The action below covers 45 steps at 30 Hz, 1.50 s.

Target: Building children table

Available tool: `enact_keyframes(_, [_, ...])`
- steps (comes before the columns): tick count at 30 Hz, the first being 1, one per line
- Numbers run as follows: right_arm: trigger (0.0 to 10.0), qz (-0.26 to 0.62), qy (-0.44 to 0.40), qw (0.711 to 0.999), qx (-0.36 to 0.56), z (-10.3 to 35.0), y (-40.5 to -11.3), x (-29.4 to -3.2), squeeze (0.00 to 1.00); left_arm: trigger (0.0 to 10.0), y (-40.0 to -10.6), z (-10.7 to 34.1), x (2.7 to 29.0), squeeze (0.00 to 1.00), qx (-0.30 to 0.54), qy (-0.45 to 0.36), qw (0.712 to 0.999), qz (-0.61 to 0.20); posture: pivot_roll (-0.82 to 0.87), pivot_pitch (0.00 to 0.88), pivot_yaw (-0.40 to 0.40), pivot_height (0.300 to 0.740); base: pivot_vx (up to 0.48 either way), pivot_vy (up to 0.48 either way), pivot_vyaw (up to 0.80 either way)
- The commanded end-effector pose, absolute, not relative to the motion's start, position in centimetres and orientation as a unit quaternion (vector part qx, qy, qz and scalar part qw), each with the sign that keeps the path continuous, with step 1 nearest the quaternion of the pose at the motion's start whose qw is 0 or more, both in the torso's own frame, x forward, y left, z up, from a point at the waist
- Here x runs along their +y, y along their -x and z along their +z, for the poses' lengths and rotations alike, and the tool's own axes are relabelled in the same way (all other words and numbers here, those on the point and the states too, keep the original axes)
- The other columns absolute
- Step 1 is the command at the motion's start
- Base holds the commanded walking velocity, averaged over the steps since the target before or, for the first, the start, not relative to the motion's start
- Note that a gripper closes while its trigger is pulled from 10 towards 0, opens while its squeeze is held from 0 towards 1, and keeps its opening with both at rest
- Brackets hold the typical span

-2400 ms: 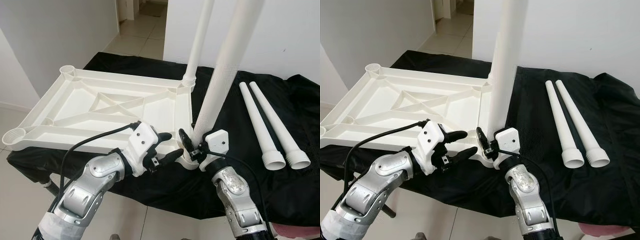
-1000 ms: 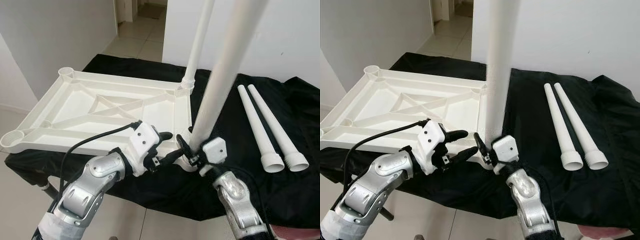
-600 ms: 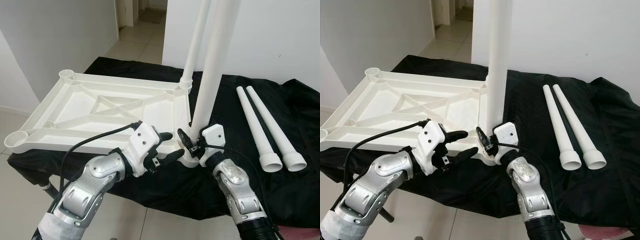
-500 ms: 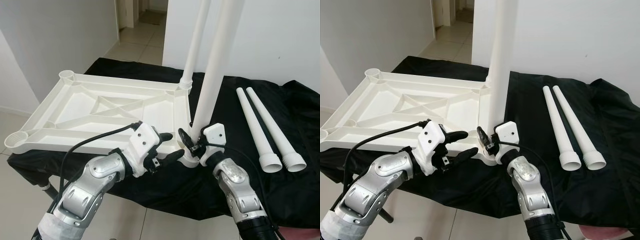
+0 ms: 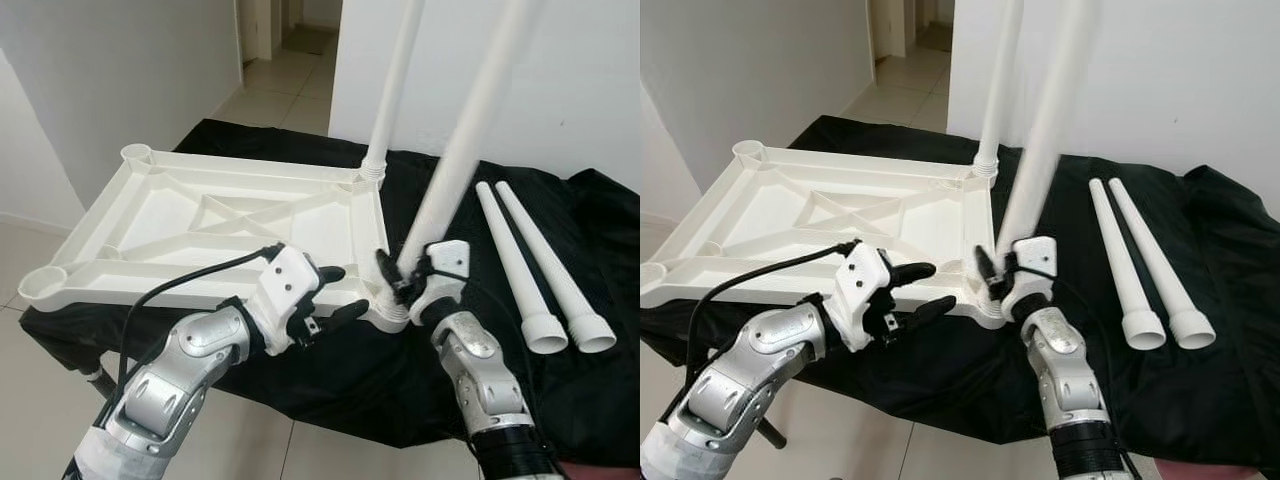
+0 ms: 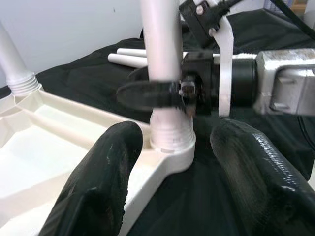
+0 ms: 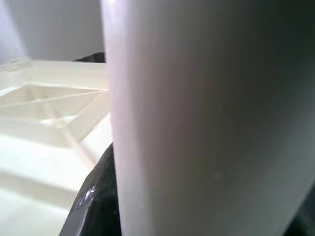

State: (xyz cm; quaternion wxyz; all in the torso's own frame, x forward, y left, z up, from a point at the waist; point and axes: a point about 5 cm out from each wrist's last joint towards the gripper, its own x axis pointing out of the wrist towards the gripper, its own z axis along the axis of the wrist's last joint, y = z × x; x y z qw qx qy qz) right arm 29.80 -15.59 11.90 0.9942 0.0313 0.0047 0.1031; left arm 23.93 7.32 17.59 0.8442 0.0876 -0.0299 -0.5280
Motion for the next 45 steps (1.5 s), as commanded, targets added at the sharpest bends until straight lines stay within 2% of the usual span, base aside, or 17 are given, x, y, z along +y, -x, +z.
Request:
enact_keyframes(1, [10.0,0.048,-0.018,0.993,0.11,7.6,-28.6,-17.6,0.0,10.0,-23.8,17.7,7.3,0.0,-0.029,-0.091,0.845,-0.526,-0.02,0.004,-0.025,0.74,0.0,0.0,0.0])
enact_keyframes(12, [10.0,0.023,0.009,0.997,0.077,8.2,-28.4,-17.4,0.0,10.0,-23.7,17.6,7.3,0.0,-0.028,-0.09,0.847,-0.524,-0.02,0.004,-0.029,0.74,0.0,0.0,0.0])
enact_keyframes(17, [10.0,-0.018,0.012,0.998,0.057,8.5,-28.3,-17.7,0.0,10.0,-23.7,17.6,7.3,0.0,-0.027,-0.09,0.847,-0.523,-0.02,0.002,-0.03,0.74,0.0,0.0,0.0])
enact_keyframes(19, [10.0,-0.064,-0.001,0.996,0.058,8.3,-28.1,-18.1,0.0,10.0,-23.7,17.6,7.3,0.0,-0.027,-0.089,0.847,-0.523,-0.02,0.0,-0.033,0.74,0.0,0.0,0.0])
enact_keyframes(23, [10.0,-0.082,0.004,0.995,0.055,8.3,-28.1,-18.2,0.0,10.0,-23.7,17.6,7.3,0.0,-0.027,-0.09,0.847,-0.523,-0.02,0.0,-0.034,0.74,0.0,0.0,0.0])
enact_keyframes(33, [10.0,-0.209,-0.021,0.976,0.051,8.6,-28.4,-17.9,0.0,10.0,-23.6,17.5,7.2,0.0,-0.028,-0.09,0.846,-0.525,-0.01,0.0,-0.047,0.74,0.0,0.0,0.0])
enact_keyframes(45, [10.0,-0.252,-0.032,0.966,0.039,9.4,-29.1,-17.3,0.0,10.0,-23.5,17.4,7.0,0.0,-0.028,-0.088,0.847,-0.524,-0.01,0.0,-0.063,0.74,0.0,0.0,0.0])
